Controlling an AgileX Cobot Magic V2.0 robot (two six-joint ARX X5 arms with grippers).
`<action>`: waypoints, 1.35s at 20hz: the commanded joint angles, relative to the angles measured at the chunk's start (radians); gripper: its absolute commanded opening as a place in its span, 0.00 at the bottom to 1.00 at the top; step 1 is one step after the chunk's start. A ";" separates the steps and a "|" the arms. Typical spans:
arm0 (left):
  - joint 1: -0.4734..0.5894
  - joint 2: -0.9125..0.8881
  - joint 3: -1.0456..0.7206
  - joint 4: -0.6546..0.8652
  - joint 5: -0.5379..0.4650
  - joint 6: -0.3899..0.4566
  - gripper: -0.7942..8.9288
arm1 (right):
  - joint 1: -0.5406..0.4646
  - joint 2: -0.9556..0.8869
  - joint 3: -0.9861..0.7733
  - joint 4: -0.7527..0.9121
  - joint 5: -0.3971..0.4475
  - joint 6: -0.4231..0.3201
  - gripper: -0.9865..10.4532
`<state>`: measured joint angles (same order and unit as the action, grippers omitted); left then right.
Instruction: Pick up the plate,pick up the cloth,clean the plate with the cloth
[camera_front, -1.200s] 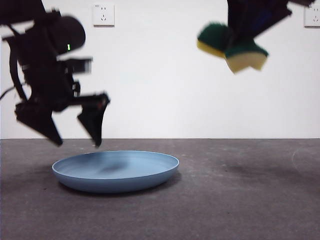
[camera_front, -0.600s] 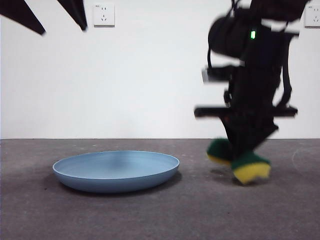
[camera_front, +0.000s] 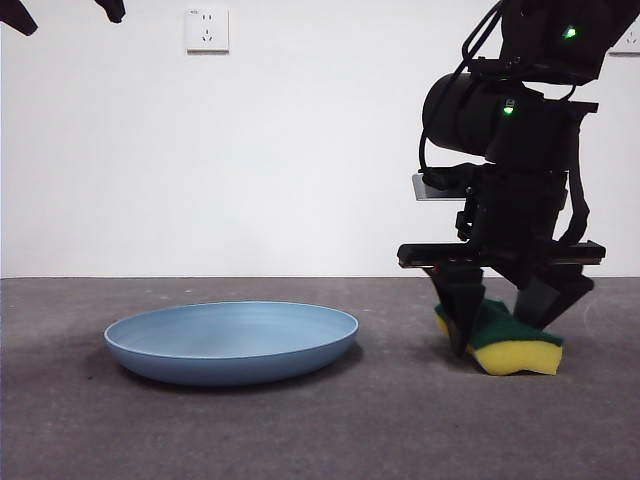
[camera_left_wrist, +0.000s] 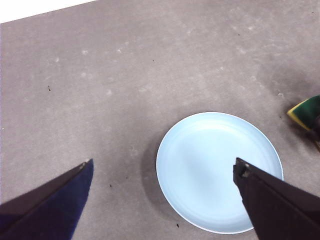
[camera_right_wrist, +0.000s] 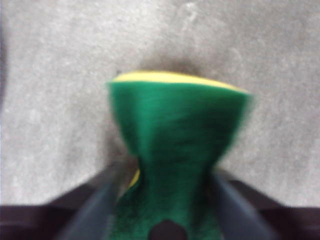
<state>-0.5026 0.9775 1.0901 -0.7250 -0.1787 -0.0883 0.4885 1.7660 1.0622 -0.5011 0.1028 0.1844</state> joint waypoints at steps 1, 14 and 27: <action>-0.003 -0.002 -0.004 0.003 -0.003 0.011 0.57 | 0.002 0.014 -0.008 0.000 -0.007 0.005 0.66; -0.002 0.021 -0.004 -0.017 -0.003 0.020 0.13 | 0.005 -0.283 -0.008 -0.004 -0.024 -0.047 0.08; 0.005 -0.201 -0.426 0.470 0.023 0.085 0.07 | 0.006 -0.737 -0.213 0.153 -0.105 -0.103 0.08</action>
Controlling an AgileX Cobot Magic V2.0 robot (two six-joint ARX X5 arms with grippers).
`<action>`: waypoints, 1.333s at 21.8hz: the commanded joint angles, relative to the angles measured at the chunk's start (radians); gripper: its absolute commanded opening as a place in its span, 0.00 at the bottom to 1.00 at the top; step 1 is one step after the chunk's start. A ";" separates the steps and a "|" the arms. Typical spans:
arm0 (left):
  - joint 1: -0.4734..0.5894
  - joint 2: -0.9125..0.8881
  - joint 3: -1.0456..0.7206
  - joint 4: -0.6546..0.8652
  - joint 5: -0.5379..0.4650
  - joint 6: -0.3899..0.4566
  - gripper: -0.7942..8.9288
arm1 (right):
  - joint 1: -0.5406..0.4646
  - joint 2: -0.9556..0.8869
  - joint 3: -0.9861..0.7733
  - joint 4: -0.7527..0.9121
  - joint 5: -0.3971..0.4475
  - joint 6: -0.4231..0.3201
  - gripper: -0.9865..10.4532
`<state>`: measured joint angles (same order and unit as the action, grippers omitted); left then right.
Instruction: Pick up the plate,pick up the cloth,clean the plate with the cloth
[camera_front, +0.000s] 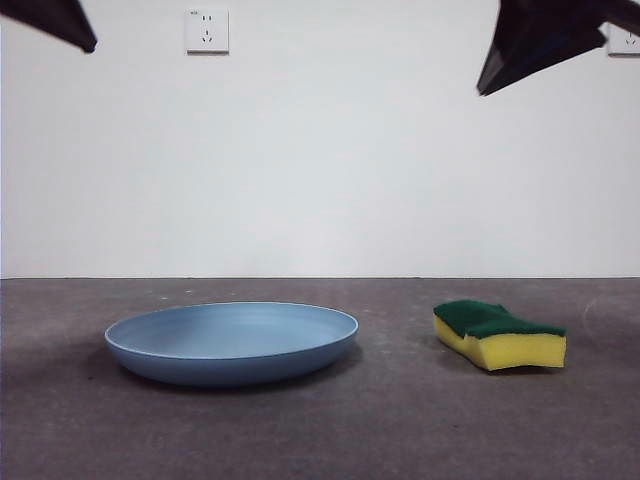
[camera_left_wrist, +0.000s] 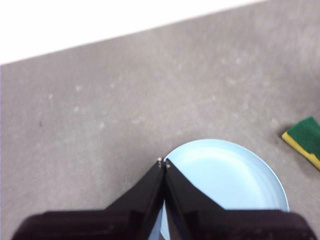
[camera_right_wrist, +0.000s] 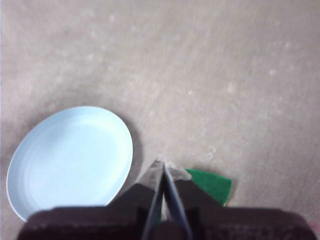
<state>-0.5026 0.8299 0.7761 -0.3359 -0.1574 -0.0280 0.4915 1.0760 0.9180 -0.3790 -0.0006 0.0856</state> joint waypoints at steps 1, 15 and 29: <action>0.009 -0.097 -0.190 0.142 0.003 0.025 0.07 | 0.010 -0.093 -0.122 0.058 -0.002 -0.005 0.08; 0.033 -0.211 -0.502 0.394 0.002 -0.103 0.08 | 0.098 -0.461 -0.429 0.159 0.006 0.040 0.09; 0.041 -0.308 -0.502 0.288 -0.005 -0.068 0.08 | 0.098 -0.461 -0.429 0.160 0.006 0.040 0.09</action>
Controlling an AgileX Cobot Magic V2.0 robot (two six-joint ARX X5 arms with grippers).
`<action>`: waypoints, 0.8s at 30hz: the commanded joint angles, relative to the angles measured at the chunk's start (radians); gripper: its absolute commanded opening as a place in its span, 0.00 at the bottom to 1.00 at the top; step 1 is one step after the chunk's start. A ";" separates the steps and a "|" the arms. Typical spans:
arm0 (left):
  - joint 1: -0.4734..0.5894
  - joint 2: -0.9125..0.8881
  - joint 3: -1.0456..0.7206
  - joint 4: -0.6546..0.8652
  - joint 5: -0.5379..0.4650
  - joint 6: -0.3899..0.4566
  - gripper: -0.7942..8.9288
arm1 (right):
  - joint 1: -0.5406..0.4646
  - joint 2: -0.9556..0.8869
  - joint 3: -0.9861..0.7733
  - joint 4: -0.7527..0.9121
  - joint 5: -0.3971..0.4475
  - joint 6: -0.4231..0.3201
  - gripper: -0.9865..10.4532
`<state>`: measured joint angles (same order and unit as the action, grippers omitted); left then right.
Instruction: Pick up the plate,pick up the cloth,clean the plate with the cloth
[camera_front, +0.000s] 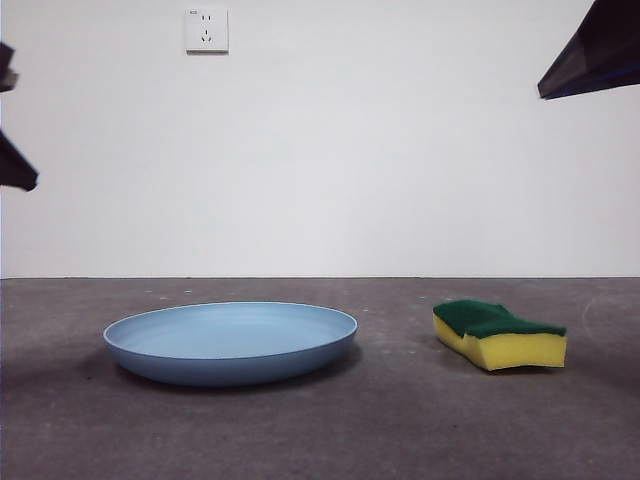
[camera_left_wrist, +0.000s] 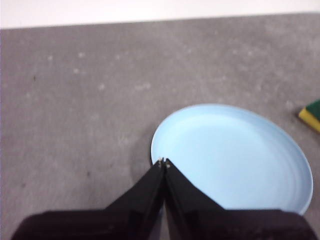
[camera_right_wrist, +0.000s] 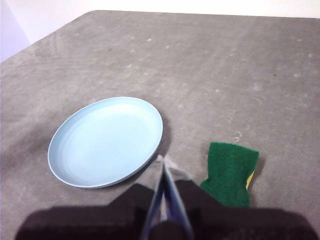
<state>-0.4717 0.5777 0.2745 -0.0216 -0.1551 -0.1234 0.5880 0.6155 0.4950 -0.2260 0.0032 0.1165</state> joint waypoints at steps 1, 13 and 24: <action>0.018 -0.089 -0.001 -0.040 -0.008 0.026 0.08 | 0.002 -0.001 -0.006 0.007 0.003 0.010 0.09; 0.261 -0.437 -0.161 -0.065 0.041 0.019 0.08 | 0.001 -0.001 -0.006 0.007 0.003 0.010 0.09; 0.338 -0.577 -0.272 -0.116 0.185 0.075 0.08 | 0.001 -0.001 -0.006 0.007 0.003 0.010 0.09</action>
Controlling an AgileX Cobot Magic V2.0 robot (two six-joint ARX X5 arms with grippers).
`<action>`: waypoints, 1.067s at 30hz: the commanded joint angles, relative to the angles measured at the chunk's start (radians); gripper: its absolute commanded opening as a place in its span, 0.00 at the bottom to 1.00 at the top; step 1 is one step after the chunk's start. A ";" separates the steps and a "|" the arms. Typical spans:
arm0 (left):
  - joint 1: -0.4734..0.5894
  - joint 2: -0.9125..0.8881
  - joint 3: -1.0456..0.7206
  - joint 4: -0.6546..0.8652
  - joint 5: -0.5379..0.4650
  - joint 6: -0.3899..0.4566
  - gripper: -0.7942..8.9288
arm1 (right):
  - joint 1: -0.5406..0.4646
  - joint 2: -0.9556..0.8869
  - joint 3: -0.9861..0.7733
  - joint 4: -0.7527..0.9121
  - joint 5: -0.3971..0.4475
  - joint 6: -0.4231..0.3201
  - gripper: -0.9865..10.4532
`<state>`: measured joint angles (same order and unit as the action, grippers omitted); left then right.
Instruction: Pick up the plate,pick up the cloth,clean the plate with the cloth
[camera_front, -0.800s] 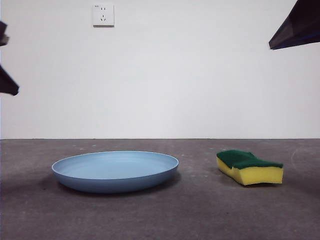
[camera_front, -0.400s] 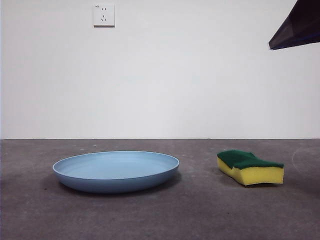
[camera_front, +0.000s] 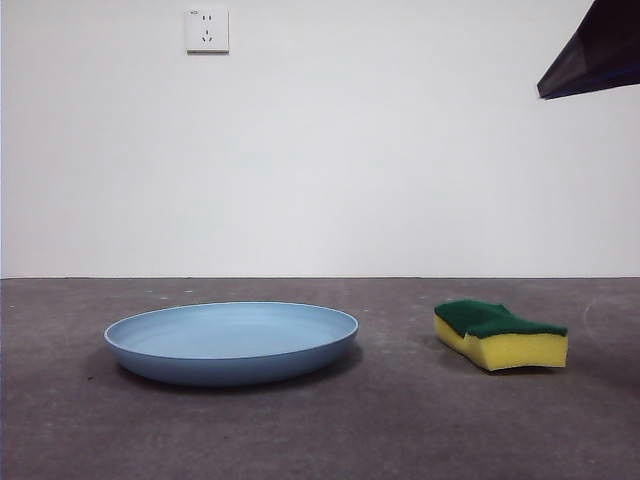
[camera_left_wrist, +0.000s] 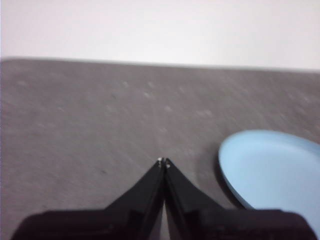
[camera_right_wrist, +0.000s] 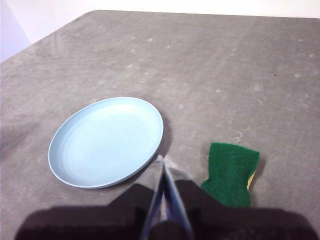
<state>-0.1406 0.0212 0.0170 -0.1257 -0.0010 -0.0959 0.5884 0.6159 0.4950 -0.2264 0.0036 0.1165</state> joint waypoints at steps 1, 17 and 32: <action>0.010 -0.020 -0.014 -0.018 0.031 0.056 0.08 | 0.001 -0.001 -0.006 0.007 0.002 0.010 0.09; 0.024 -0.018 -0.013 -0.055 0.029 0.068 0.08 | 0.001 -0.001 -0.006 0.008 0.002 0.010 0.09; 0.024 -0.018 -0.013 -0.055 0.029 0.068 0.08 | 0.001 -0.001 -0.006 0.008 0.044 -0.084 0.09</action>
<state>-0.1177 0.0055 0.0174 -0.1841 0.0257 -0.0425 0.5884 0.6155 0.4950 -0.2260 0.0277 0.0940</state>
